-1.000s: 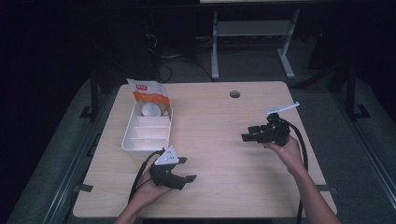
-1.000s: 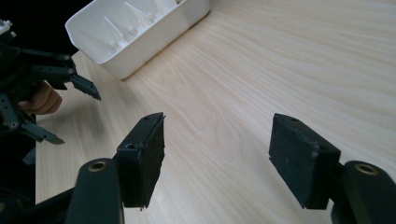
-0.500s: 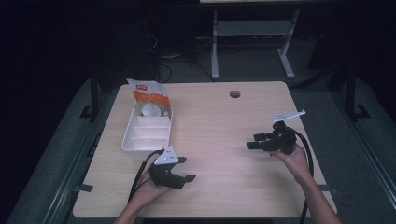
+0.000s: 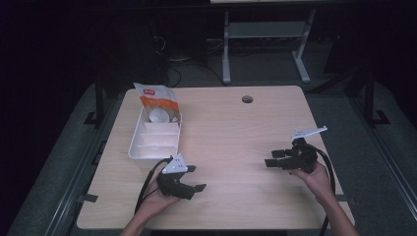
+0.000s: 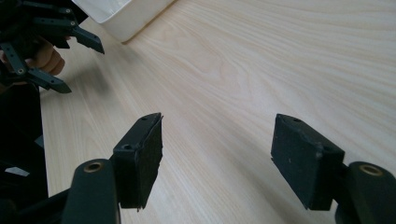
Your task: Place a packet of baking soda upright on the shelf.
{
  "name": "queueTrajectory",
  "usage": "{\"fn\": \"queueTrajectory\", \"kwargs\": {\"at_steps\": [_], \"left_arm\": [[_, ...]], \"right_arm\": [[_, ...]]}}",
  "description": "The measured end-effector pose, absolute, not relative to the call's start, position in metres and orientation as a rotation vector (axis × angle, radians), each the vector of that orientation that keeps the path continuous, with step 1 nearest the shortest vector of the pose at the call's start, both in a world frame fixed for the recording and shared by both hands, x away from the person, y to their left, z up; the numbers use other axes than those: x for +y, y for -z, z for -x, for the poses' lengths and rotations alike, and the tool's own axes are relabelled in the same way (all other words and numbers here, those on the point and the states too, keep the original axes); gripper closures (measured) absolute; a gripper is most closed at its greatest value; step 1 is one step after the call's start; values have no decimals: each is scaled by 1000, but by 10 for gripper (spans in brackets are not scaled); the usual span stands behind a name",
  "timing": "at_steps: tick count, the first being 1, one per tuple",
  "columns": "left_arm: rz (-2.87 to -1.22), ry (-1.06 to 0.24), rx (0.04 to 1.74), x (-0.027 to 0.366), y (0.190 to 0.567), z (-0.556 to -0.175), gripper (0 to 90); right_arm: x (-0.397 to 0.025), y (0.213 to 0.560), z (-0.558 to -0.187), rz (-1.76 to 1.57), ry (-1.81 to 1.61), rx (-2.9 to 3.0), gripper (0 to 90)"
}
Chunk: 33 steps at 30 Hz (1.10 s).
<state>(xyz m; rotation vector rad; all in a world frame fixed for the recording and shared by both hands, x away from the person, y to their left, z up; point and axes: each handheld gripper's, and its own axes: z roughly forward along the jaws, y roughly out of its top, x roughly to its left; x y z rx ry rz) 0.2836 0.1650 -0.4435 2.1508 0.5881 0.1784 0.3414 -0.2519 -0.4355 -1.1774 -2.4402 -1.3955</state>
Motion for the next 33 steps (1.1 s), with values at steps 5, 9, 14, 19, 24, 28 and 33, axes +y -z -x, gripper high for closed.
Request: {"fn": "queueTrajectory", "kwargs": {"at_steps": [5,9,14,19,24,28,33], "left_arm": [[-2155,-178,584,165,443,-283,248],[-2156,-175,582,164,444,-283,248],[-2157,-174,582,164,444,-282,248],[-2161,-172,582,165,444,-282,248],[-2165,-171,582,165,445,-282,248],[-2178,-164,581,165,447,-281,248],[-2192,-160,574,164,448,-280,249]], "right_arm": [[-254,441,-334,1176,1393,-2440,328],[-255,446,-326,1175,1384,-2435,321],[-257,450,-318,1172,1391,-2432,314],[-258,454,-311,1169,1395,-2431,312],[-260,457,-304,1172,1377,-2437,312],[-260,459,-292,1176,1388,-2446,312],[-258,458,-284,1163,1400,-2461,309]]}}
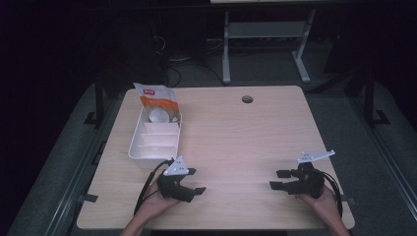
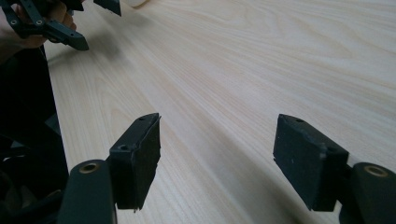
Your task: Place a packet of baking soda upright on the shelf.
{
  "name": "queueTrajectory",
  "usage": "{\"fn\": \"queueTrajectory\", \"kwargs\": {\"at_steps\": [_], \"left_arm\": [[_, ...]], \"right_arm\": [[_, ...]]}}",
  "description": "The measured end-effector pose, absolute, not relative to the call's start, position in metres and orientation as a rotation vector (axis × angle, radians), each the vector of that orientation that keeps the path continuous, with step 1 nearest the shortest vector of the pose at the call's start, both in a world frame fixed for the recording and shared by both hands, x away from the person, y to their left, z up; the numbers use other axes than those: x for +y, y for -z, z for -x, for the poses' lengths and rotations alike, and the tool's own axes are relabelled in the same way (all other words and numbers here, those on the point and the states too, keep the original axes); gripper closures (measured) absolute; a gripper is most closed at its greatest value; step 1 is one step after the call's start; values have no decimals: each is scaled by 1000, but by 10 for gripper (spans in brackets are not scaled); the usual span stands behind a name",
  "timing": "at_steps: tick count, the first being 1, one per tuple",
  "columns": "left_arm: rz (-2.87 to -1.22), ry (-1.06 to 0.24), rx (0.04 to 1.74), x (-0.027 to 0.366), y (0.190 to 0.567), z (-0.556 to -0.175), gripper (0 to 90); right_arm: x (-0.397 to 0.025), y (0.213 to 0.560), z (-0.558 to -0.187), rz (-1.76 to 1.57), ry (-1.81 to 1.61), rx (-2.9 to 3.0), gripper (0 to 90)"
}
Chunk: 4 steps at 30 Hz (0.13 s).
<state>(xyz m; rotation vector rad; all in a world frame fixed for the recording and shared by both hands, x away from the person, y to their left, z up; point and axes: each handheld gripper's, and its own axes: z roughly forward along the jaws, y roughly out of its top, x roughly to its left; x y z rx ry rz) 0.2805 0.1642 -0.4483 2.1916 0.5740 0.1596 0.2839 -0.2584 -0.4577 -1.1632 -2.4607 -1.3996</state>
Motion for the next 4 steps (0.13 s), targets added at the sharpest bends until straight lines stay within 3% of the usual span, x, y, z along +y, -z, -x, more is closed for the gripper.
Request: {"fn": "queueTrajectory", "kwargs": {"at_steps": [4], "left_arm": [[-2194,-162,571,163,448,-280,248]], "right_arm": [[-253,457,-285,1140,1404,-2463,306]]}}
